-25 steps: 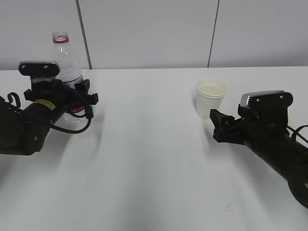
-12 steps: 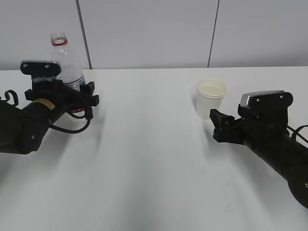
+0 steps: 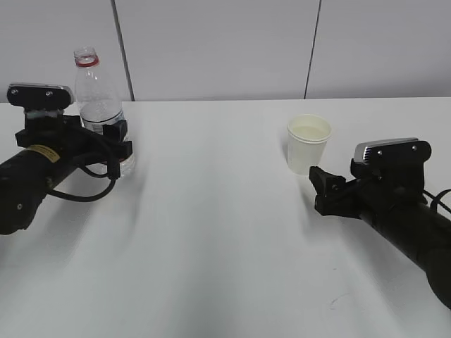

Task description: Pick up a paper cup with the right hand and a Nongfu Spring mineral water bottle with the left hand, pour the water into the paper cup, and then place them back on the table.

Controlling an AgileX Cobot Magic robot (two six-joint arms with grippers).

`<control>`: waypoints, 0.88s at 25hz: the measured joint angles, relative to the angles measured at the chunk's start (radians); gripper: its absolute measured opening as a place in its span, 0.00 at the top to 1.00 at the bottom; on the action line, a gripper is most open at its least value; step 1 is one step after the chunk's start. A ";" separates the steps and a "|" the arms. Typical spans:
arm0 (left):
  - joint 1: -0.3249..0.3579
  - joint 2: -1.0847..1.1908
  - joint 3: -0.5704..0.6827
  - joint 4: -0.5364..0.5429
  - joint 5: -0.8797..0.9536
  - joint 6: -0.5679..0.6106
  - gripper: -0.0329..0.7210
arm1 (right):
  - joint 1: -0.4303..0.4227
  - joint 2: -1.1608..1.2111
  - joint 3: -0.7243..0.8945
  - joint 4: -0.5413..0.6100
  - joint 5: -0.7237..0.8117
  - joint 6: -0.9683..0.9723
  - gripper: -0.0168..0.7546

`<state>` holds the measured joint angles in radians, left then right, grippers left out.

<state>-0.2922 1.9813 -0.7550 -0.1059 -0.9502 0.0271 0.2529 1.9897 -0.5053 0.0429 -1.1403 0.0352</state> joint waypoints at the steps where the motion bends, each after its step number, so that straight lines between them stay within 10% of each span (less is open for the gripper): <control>1: 0.000 -0.013 0.013 0.000 0.005 0.001 0.24 | 0.000 0.000 0.005 -0.002 0.000 0.000 0.21; 12: 0.000 -0.219 0.076 -0.010 0.342 0.008 0.24 | 0.000 -0.088 0.074 -0.011 0.011 0.016 0.21; 22: 0.000 -0.400 0.074 -0.032 0.789 0.019 0.24 | 0.000 -0.380 0.080 -0.055 0.440 0.067 0.21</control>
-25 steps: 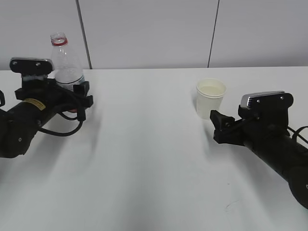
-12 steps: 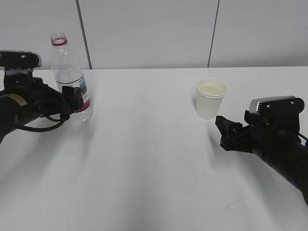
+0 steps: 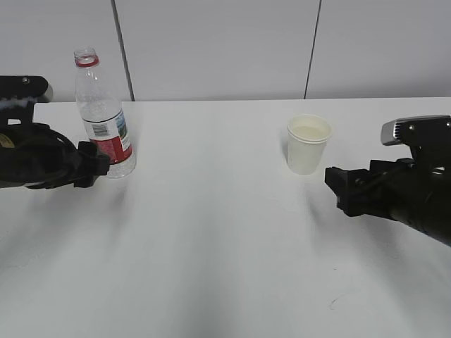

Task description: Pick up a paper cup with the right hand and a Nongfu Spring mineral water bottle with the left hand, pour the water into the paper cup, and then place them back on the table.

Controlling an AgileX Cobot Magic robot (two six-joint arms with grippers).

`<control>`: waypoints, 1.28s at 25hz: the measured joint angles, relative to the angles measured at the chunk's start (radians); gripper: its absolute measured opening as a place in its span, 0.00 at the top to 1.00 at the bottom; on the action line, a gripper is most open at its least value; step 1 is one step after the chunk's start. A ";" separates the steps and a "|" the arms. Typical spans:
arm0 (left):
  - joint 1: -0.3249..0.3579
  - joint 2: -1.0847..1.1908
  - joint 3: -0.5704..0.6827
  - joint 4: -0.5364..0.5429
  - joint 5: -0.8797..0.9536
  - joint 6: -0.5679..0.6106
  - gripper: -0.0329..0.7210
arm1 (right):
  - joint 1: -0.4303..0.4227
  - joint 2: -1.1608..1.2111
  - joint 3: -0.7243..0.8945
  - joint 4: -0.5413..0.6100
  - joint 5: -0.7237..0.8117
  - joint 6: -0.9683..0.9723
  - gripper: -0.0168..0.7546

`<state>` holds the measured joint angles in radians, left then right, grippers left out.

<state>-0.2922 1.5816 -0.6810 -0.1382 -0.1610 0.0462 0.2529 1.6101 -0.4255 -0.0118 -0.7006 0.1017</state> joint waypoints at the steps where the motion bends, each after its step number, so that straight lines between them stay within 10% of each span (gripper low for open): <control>1: 0.000 -0.020 -0.001 0.000 0.045 0.000 0.24 | 0.000 -0.031 0.000 -0.002 0.066 0.010 0.21; 14: 0.000 -0.221 -0.069 0.010 0.718 -0.014 0.24 | 0.000 -0.374 -0.253 0.058 1.166 0.034 0.21; 23: 0.000 -0.226 -0.217 0.197 1.241 -0.252 0.24 | 0.000 -0.384 -0.506 0.098 1.783 0.036 0.21; 32: 0.000 -0.227 -0.235 0.206 1.374 -0.265 0.24 | 0.000 -0.386 -0.589 0.111 1.922 0.070 0.22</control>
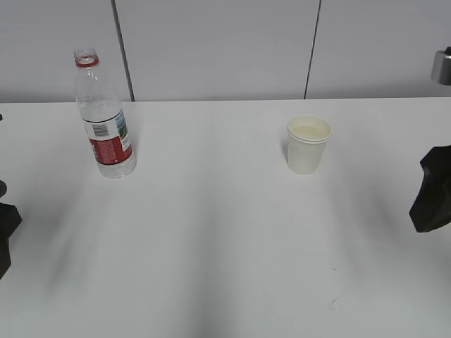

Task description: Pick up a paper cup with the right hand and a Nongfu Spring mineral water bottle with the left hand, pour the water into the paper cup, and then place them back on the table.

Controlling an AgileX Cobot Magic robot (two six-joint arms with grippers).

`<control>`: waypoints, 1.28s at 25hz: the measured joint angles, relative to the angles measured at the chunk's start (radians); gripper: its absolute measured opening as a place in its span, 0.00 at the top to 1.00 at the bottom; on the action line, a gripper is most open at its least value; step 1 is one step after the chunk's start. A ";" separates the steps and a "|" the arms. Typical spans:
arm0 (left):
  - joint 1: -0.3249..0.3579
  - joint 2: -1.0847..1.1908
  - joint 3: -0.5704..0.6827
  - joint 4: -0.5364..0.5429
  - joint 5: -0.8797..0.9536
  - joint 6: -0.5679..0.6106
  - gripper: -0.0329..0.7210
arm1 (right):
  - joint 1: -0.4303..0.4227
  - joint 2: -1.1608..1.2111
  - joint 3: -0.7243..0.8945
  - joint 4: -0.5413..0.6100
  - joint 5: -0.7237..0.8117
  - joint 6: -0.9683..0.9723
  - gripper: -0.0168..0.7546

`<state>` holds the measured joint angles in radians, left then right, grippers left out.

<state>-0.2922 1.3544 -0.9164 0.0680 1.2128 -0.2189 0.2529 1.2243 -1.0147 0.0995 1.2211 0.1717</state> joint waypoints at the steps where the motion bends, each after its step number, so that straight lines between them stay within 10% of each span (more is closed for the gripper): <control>1: 0.000 0.000 0.000 0.000 0.000 0.000 0.24 | 0.000 0.000 0.000 0.002 0.000 0.000 0.22; 13: 0.000 -0.149 0.003 -0.015 0.004 0.000 0.24 | 0.000 -0.016 0.000 0.079 0.002 -0.015 0.22; 32: 0.000 -1.019 0.208 -0.009 0.052 0.038 0.29 | 0.000 -0.578 0.298 0.033 0.027 -0.122 0.23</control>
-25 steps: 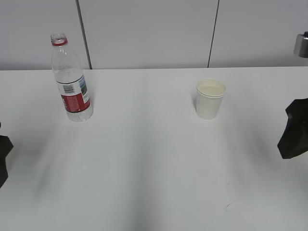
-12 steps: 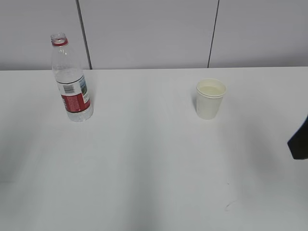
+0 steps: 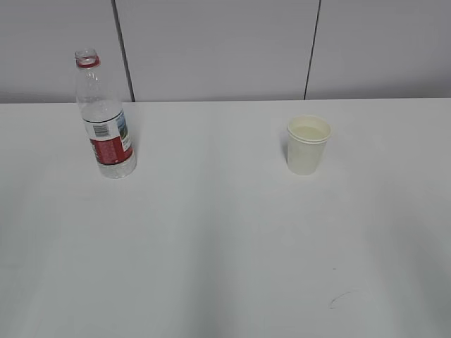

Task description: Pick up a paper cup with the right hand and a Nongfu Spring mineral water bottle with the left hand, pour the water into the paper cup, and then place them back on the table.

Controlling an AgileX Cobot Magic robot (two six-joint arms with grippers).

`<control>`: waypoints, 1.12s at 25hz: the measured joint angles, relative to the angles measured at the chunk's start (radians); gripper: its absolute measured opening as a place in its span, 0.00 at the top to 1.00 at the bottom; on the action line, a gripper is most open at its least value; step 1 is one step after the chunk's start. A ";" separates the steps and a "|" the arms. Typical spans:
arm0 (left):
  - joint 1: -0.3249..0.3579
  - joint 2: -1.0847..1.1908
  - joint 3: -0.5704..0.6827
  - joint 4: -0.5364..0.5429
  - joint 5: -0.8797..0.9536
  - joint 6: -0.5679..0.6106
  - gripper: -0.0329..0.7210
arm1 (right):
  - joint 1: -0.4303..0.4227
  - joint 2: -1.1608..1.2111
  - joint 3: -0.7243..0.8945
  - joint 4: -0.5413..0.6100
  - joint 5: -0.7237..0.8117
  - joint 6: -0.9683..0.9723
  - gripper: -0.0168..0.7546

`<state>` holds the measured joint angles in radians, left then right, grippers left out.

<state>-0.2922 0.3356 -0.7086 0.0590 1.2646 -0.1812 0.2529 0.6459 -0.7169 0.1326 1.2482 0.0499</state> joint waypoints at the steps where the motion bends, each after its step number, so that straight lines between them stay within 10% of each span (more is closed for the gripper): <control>1: 0.000 -0.033 0.014 0.001 0.001 0.008 0.29 | 0.000 -0.038 0.020 0.000 0.000 -0.009 0.23; 28: 0.000 -0.355 0.198 -0.037 -0.138 0.149 0.31 | 0.000 -0.663 0.211 -0.004 -0.086 -0.221 0.23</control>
<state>-0.2922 -0.0196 -0.5108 0.0218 1.1269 -0.0317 0.2529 -0.0168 -0.5055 0.1290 1.1617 -0.1708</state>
